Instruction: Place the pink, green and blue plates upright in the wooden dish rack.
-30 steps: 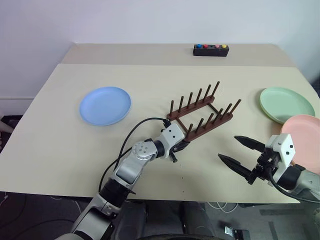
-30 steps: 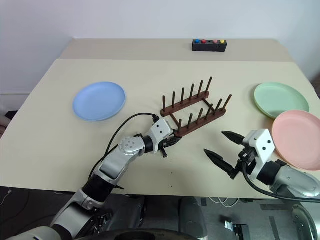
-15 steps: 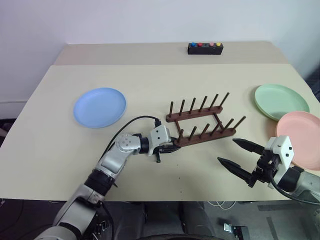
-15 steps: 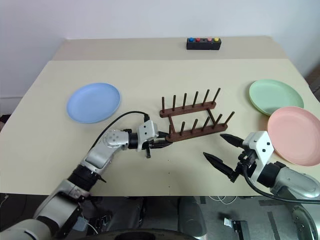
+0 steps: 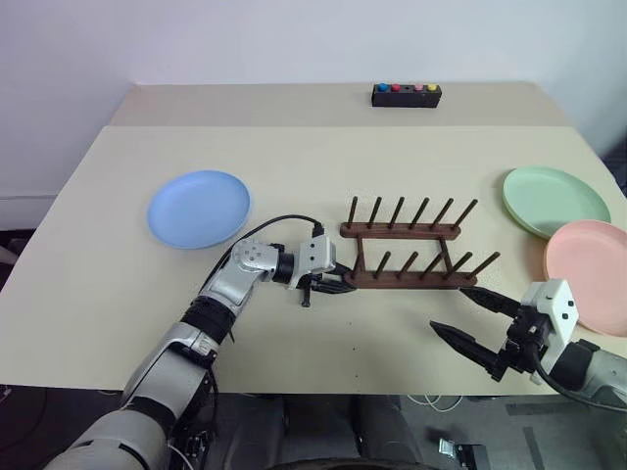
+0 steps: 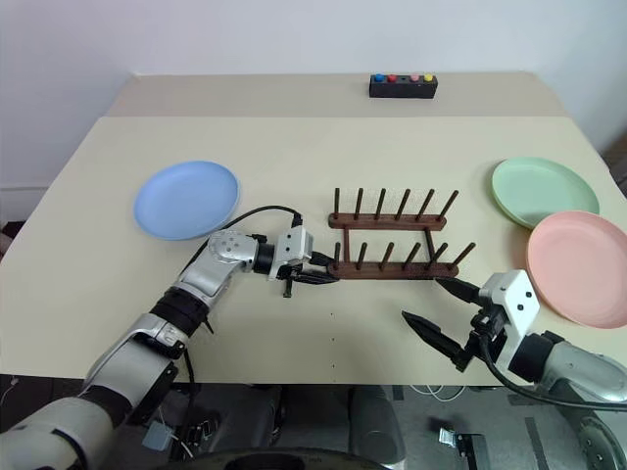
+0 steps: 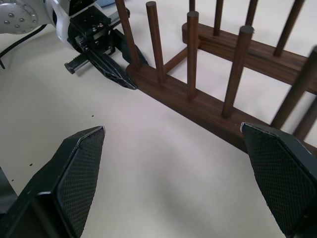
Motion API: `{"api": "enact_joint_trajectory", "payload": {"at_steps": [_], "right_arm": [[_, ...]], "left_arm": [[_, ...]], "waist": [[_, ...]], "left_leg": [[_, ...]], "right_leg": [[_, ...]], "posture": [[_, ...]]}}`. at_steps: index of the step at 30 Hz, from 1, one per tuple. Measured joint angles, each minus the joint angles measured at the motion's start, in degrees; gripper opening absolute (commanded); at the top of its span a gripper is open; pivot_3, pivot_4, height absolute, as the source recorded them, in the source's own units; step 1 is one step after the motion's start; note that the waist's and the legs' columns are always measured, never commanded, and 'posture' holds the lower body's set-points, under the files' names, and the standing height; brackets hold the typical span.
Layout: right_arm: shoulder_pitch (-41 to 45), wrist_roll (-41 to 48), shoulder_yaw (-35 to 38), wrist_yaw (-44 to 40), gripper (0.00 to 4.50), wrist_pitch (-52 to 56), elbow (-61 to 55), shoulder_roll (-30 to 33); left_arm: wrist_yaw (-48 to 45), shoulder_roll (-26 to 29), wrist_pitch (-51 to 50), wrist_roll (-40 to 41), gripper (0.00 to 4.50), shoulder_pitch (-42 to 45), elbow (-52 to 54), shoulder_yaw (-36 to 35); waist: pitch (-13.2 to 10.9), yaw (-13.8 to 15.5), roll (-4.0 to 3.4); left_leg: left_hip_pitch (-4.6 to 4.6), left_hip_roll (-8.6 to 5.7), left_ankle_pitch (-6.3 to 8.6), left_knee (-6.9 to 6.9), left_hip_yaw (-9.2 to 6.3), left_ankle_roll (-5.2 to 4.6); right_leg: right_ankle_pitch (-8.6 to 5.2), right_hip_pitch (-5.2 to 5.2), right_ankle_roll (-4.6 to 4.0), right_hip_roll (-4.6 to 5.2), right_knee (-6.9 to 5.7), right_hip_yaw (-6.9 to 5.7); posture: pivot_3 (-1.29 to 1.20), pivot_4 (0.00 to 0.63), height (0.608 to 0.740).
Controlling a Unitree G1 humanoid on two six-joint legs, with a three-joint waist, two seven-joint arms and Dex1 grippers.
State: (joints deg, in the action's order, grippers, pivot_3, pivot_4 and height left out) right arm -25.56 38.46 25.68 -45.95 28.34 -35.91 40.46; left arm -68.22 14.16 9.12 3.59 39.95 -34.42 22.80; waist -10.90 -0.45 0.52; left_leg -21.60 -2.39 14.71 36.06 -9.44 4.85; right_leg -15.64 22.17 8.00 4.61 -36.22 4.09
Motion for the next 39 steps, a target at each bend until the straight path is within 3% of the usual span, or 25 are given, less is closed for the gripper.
{"api": "enact_joint_trajectory", "payload": {"at_steps": [26,34,39], "right_arm": [[0.82,-0.05,0.37,0.25,4.50,-0.10,-0.04,-0.03],[0.82,-0.05,0.37,0.20,4.50,-0.10,-0.04,-0.02],[0.17,-0.01,0.64,0.07,4.50,-0.09,-0.04,0.05]], "left_arm": [[-0.35,-2.43,-0.12,-1.72,0.77,-1.88,1.44,-1.07],[-0.44,-3.03,-0.97,-1.63,4.45,-1.85,1.79,-1.22],[-1.34,-2.15,-2.27,-1.27,4.45,-2.62,3.91,-1.30]], "waist": [[0.00,-0.07,0.00],[0.00,-0.15,0.00],[0.00,-0.29,0.00]], "left_leg": [[0.01,-0.01,0.01,-0.02,-0.01,-0.03],[0.01,0.00,0.02,-0.02,-0.01,-0.03],[0.01,0.00,0.02,-0.05,-0.01,-0.03]], "right_leg": [[-0.01,0.00,0.03,0.00,0.00,0.00],[-0.01,0.00,0.03,0.00,0.00,0.00],[-0.01,0.04,0.03,-0.01,-0.01,0.00]], "posture": [[0.00,0.150,0.740],[0.00,0.150,0.740],[0.00,0.150,0.740]]}}
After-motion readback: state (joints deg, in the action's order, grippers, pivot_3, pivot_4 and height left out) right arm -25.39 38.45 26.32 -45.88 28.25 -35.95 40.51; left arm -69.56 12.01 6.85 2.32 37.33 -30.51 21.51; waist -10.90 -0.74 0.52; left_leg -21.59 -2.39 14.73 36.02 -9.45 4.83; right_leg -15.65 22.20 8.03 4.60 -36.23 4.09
